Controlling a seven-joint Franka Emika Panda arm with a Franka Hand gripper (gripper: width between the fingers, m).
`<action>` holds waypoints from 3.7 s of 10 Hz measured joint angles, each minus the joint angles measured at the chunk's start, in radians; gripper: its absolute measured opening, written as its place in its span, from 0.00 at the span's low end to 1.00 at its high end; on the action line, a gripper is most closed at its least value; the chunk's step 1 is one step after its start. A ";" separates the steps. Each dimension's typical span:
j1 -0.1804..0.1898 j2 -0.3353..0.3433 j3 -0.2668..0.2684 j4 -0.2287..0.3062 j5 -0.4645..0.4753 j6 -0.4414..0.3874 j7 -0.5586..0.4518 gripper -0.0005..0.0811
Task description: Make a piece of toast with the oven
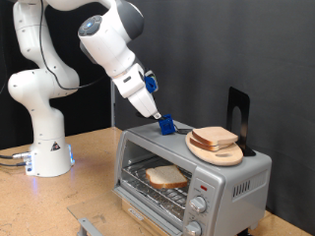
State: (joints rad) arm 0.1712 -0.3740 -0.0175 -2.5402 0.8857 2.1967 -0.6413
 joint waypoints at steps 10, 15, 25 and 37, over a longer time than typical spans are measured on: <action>-0.041 -0.044 -0.171 0.122 0.035 -0.320 -0.145 0.84; -0.102 0.113 -0.270 0.255 -0.084 -0.786 0.202 0.84; -0.181 0.183 -0.355 0.218 0.051 -0.660 0.393 0.84; -0.281 0.333 -0.500 0.267 0.206 -0.705 0.556 0.84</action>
State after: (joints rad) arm -0.1102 -0.0411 -0.5172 -2.2735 1.0922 1.4918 -0.0851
